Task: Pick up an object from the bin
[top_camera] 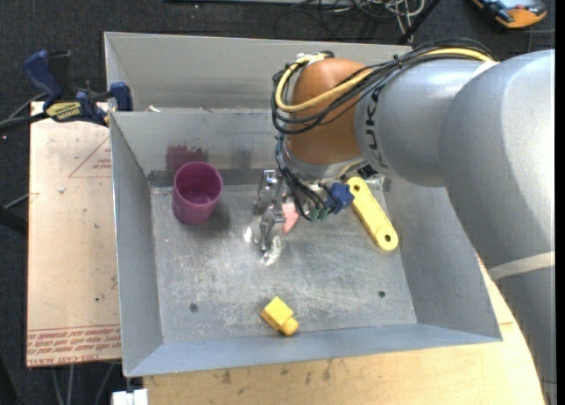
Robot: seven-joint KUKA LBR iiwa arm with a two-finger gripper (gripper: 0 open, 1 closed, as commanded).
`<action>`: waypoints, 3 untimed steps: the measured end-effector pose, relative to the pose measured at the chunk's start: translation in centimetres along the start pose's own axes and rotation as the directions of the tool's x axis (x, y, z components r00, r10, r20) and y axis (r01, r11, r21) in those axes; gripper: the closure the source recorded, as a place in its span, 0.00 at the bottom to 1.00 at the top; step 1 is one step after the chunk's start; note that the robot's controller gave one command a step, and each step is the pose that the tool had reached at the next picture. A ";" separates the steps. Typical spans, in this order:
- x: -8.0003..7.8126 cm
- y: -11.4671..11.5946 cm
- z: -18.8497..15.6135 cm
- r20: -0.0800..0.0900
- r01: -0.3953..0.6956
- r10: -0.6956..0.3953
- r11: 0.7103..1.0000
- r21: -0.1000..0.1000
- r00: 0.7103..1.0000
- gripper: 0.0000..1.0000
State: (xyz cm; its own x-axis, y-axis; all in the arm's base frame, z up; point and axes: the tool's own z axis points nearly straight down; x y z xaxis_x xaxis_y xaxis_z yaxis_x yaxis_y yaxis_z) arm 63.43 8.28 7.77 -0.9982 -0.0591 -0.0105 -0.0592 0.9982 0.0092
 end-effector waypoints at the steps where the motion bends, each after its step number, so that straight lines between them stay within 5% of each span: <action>1: 1.7 -1.7 -0.3 0.014 0.071 -0.071 0.997 0.000 0.997 1.00; 2: 10.1 -14.2 0.1 0.004 0.237 -0.237 0.972 0.006 0.972 0.00; 3: 10.3 -14.8 0.0 0.001 0.233 -0.233 0.972 0.010 0.972 1.00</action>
Offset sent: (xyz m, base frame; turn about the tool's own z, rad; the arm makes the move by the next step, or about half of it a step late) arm -0.0990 -0.1541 -0.0077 -0.2391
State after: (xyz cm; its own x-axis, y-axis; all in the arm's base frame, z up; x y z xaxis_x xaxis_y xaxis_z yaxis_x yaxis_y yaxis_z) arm 54.03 -7.13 7.57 -0.9569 -0.2901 -0.0129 -0.2901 0.9570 -0.0037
